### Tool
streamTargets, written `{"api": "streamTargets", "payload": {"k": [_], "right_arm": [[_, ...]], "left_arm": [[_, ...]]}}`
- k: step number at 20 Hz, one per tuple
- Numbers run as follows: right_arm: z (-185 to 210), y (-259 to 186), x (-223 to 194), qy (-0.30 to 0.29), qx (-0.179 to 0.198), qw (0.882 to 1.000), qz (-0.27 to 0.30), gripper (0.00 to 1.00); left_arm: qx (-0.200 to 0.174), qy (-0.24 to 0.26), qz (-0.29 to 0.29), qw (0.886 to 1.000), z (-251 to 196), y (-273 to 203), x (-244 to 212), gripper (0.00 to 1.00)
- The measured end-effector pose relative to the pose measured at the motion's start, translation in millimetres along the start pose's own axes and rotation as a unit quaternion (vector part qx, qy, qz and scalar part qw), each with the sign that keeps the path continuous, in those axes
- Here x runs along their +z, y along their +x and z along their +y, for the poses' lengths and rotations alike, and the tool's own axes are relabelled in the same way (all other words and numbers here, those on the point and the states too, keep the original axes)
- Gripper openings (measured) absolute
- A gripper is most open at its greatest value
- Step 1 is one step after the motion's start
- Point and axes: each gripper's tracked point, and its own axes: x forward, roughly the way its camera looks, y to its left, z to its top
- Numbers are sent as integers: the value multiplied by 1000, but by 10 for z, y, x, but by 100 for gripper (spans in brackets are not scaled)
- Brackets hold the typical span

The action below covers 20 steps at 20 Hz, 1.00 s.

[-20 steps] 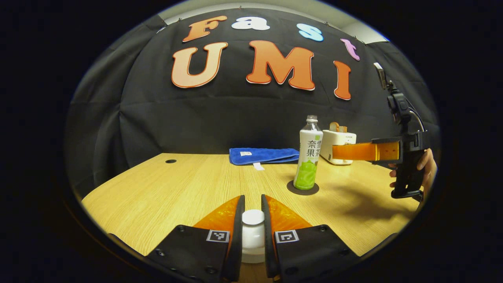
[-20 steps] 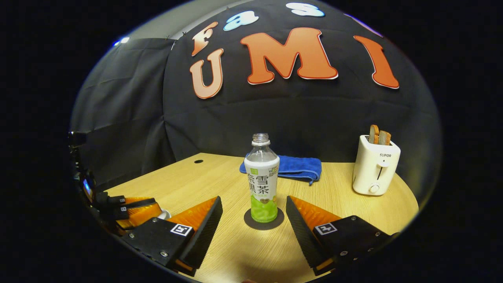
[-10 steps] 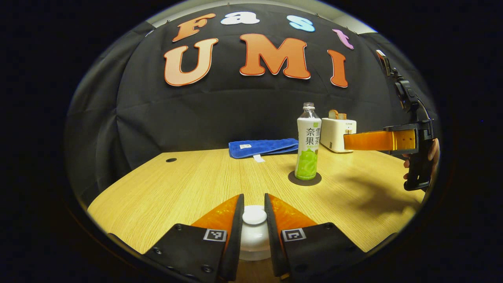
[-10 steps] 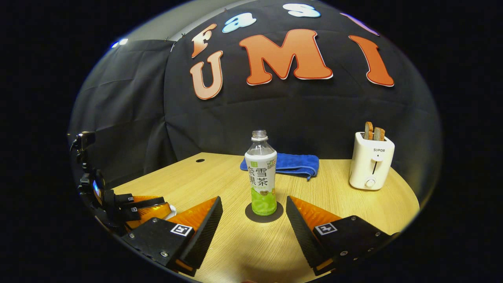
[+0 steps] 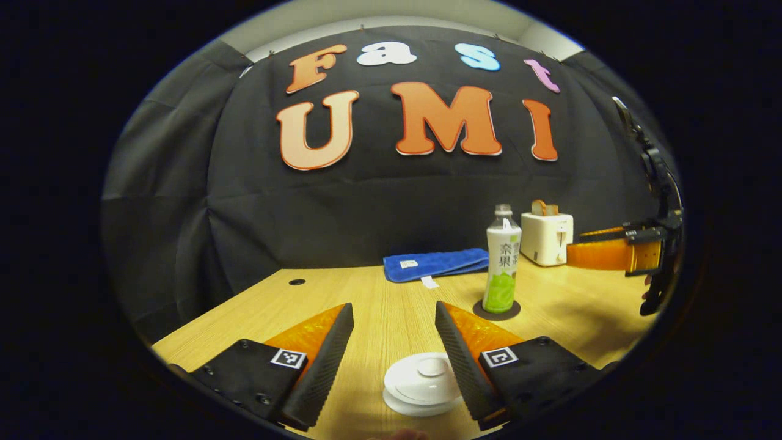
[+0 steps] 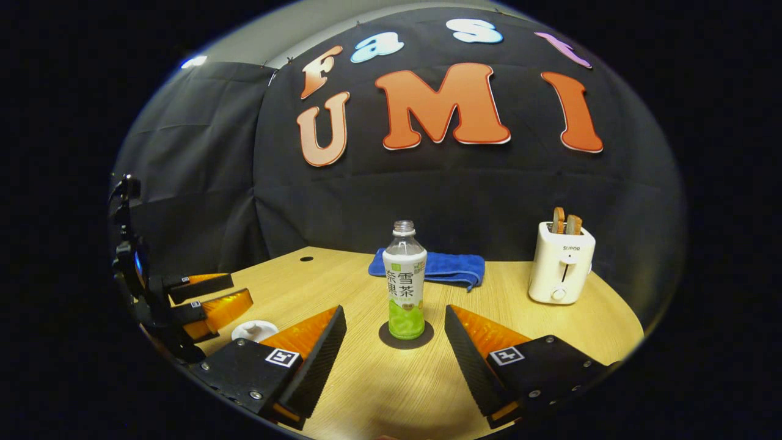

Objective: Open the teacup lid with one hand, grasp the water bottle and pour water into the teacup with the other hand; after pouring, place the water bottle on the coaster and then close the teacup lid.

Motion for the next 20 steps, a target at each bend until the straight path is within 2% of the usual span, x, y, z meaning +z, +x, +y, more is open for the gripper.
{"api": "streamTargets", "payload": {"k": [1, 3, 4, 7, 9, 11, 16, 20], "right_arm": [[2, -31, 27, -4, -4, 1000, -4, 97], [13, -111, 98, -10, -15, 1000, -15, 97], [20, -150, 132, -11, -19, 1000, -22, 97], [32, -251, 220, -14, -30, 999, -37, 97], [37, -300, 280, -18, -38, 998, -45, 97], [82, -330, 348, -24, -40, 997, -56, 97], [230, -341, 453, -39, -29, 996, -76, 97], [188, -345, 496, -51, -43, 994, -87, 97]], "left_arm": [[5, -10, -7, 1000, 82, -15, 103, 95], [10, -22, -20, 999, 206, -27, 280, 92], [15, -26, -27, 999, 266, -37, 359, 95], [22, -39, -42, 998, 359, -65, 584, 92], [16, -42, -47, 998, 294, -66, 700, 93], [9, -38, -60, 997, 183, -64, 838, 98], [-1, -41, -86, 995, -99, -59, 1100, 98], [-8, -52, -85, 995, -226, -53, 1096, 98]]}}
